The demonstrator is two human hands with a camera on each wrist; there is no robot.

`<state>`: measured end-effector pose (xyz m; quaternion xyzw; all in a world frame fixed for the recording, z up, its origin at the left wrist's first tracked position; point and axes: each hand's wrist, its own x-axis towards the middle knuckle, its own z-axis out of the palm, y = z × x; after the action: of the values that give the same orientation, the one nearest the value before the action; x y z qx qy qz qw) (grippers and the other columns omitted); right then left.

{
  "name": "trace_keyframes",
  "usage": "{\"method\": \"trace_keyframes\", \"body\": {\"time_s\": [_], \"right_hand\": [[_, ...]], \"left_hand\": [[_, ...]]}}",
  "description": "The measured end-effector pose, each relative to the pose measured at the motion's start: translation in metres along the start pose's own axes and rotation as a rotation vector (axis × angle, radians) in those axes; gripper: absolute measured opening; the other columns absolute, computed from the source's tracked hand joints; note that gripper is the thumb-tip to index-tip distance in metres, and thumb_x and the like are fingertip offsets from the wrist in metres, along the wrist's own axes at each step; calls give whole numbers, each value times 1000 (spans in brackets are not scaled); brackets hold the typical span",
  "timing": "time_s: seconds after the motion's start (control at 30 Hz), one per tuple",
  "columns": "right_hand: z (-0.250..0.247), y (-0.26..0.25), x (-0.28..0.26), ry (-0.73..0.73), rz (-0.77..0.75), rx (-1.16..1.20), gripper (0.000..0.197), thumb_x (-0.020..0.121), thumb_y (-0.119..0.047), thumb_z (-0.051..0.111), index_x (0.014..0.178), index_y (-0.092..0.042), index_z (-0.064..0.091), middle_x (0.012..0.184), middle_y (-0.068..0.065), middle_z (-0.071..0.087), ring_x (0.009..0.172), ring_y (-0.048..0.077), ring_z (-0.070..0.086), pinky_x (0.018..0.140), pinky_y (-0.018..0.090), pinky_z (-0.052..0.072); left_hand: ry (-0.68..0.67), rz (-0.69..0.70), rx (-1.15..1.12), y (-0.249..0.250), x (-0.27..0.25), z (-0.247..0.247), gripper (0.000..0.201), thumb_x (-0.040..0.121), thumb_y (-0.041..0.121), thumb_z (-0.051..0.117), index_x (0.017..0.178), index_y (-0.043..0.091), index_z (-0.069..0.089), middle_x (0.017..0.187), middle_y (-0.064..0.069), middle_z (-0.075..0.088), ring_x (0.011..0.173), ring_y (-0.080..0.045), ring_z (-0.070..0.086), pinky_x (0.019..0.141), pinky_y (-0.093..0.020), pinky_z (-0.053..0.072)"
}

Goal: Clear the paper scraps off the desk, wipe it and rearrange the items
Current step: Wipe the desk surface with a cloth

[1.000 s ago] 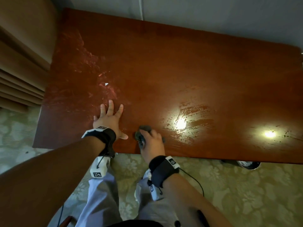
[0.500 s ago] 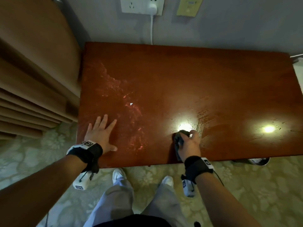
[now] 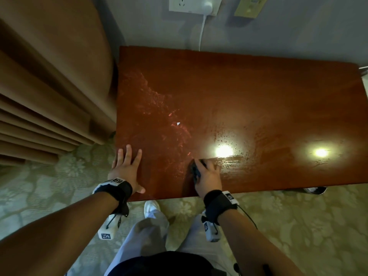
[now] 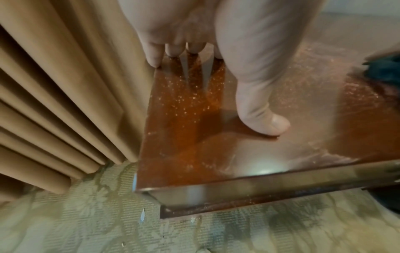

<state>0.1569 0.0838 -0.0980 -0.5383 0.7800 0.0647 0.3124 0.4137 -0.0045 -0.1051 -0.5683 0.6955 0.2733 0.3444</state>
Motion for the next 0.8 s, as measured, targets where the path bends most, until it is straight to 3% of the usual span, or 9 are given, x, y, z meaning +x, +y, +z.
{"method": "trace_keyframes", "body": {"time_s": [0.1,0.2,0.37,0.43,0.53,0.6,0.7,0.8], "right_hand": [[23,-44,-9,-63,-142,30,73,86,-9,63,150,-28,32,148,-1,36,132,32,31,110,41,36],[44,-79,-14,-100,-279,1,60,90,-11,60,145,-23,40,147,1,35,128,38,33,107,42,36],[46,-75,-9,-71,-312,-18,56,90,-12,61,143,-21,45,145,-1,37,127,37,35,105,41,41],[35,-53,-2,-26,-229,13,54,88,-15,64,139,-23,50,142,-1,41,127,34,37,107,39,41],[5,-4,14,72,58,140,51,85,-8,64,133,-26,56,141,-1,43,127,26,43,109,40,42],[-19,31,23,131,221,202,49,86,-2,61,131,-20,58,142,3,41,126,27,46,108,43,43],[-38,63,36,181,324,161,40,91,-7,60,131,-9,59,138,8,41,119,28,50,109,33,41],[-33,56,44,223,358,125,40,91,-9,59,131,-9,60,135,9,42,119,30,48,105,36,45]], "left_hand": [[-4,10,-8,0,0,0,144,63,57,85,150,30,-27,153,-9,-42,146,-36,-26,123,-49,5],[-9,-1,-3,1,1,0,143,64,57,84,151,30,-27,153,-10,-41,146,-36,-25,122,-48,6],[-1,10,5,0,3,1,143,64,59,84,151,31,-26,154,-9,-40,146,-36,-25,123,-47,6],[-2,19,0,-2,3,1,144,63,59,84,151,31,-26,154,-9,-41,146,-36,-25,123,-48,7],[-10,27,0,-4,4,1,145,62,59,84,150,31,-28,152,-9,-42,145,-36,-27,123,-48,6],[-13,30,6,-4,5,1,145,62,60,84,150,31,-28,152,-10,-42,145,-36,-27,123,-49,4],[-27,33,7,-4,6,1,145,63,59,83,149,30,-30,152,-11,-43,145,-37,-28,122,-50,3],[-41,33,-2,-3,8,0,146,63,57,85,149,31,-30,151,-11,-44,144,-38,-29,121,-51,3]]}}
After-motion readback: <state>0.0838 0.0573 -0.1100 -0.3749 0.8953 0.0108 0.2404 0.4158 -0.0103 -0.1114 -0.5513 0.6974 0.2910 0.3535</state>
